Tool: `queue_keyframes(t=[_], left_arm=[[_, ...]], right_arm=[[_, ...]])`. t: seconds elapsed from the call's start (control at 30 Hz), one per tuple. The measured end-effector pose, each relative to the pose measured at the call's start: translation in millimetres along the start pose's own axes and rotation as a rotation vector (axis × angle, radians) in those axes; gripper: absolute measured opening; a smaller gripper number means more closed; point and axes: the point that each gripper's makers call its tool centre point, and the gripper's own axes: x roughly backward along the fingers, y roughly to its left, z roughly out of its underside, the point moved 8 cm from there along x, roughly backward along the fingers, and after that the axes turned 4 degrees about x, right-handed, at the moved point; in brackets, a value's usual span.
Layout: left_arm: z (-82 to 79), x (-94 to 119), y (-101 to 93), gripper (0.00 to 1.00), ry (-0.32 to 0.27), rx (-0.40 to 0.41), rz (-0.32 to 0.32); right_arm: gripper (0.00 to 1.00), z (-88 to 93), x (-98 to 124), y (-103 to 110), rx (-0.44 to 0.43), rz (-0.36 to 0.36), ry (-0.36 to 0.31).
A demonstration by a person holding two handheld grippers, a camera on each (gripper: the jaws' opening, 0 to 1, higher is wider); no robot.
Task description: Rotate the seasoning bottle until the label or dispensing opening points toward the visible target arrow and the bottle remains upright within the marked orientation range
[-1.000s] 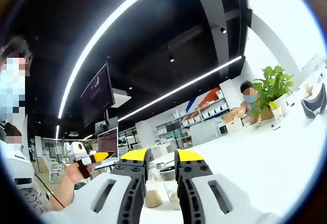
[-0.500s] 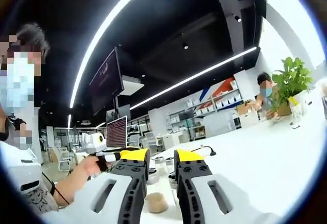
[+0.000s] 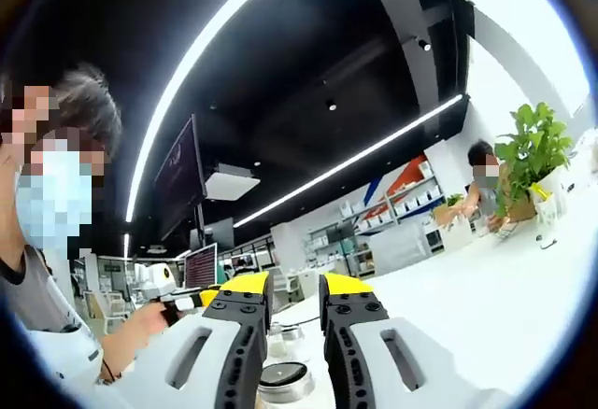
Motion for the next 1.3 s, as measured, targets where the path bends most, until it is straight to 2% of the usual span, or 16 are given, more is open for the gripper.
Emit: queue_keyframes(t=[0.07, 0.2, 0.3, 0.4, 0.53, 0.7, 0.73, 0.83, 0.93, 1.0, 1.07, 1.17, 1.2, 1.23, 1.3], left_arm=[[7.6, -7.0, -0.2, 0.34, 0.011, 0.009, 0.000], [29.7, -16.9, 0.1, 0.33, 0.093, -0.012, -0.018], [35.4, -19.6, -3.3, 0.33, 0.113, 0.008, -0.009], [37.2, -16.6, -7.8, 0.34, 0.163, 0.051, 0.023], [31.4, -0.6, -8.4, 0.34, 0.156, 0.064, -0.011], [28.9, 9.7, -11.7, 0.34, 0.133, 0.045, -0.063], [28.1, 10.5, -11.9, 0.34, 0.114, 0.042, -0.081], [29.9, 7.2, -11.5, 0.33, 0.091, 0.045, -0.110], [38.0, -2.4, -13.4, 0.31, 0.077, 0.212, -0.093], [41.9, -9.5, -12.0, 0.30, 0.077, 0.191, -0.096], [49.5, -16.8, -12.3, 0.30, 0.105, 0.156, -0.124], [54.3, -28.2, -12.1, 0.31, 0.125, 0.034, -0.133], [55.7, -31.0, -10.3, 0.32, 0.140, -0.021, -0.136], [57.9, -33.1, -8.6, 0.32, 0.157, -0.030, -0.149], [60.2, -37.5, -5.9, 0.32, 0.152, -0.018, -0.148]], right_arm=[[0.19, 6.3, -2.5, -1.8, -0.054, -0.037, -0.006], [0.19, 16.7, -5.6, -10.2, -0.068, -0.051, 0.023], [0.18, 19.1, -3.7, -15.1, -0.087, -0.056, 0.024], [0.13, 26.4, -4.7, -8.1, -0.148, -0.114, -0.008], [0.14, 40.3, -13.3, -3.0, -0.165, -0.137, 0.010], [0.14, 40.6, -13.9, 3.1, -0.154, -0.162, 0.026], [0.14, 20.3, -5.3, 4.5, -0.147, -0.159, 0.030], [0.14, 15.9, -3.8, 6.2, -0.162, -0.162, 0.027], [0.14, 16.6, -3.4, 11.5, -0.161, -0.188, 0.042], [0.14, 14.7, -1.4, 15.5, -0.139, -0.190, 0.046], [0.14, 11.2, 2.3, 18.5, -0.129, -0.187, 0.040], [0.14, 7.5, 3.7, 17.8, -0.131, -0.174, 0.017], [0.14, 14.7, -2.3, 3.4, -0.133, -0.166, 0.012], [0.14, 15.0, -3.0, 1.2, -0.137, -0.158, 0.008], [0.14, 15.7, -5.0, -0.1, -0.136, -0.145, 0.007]])
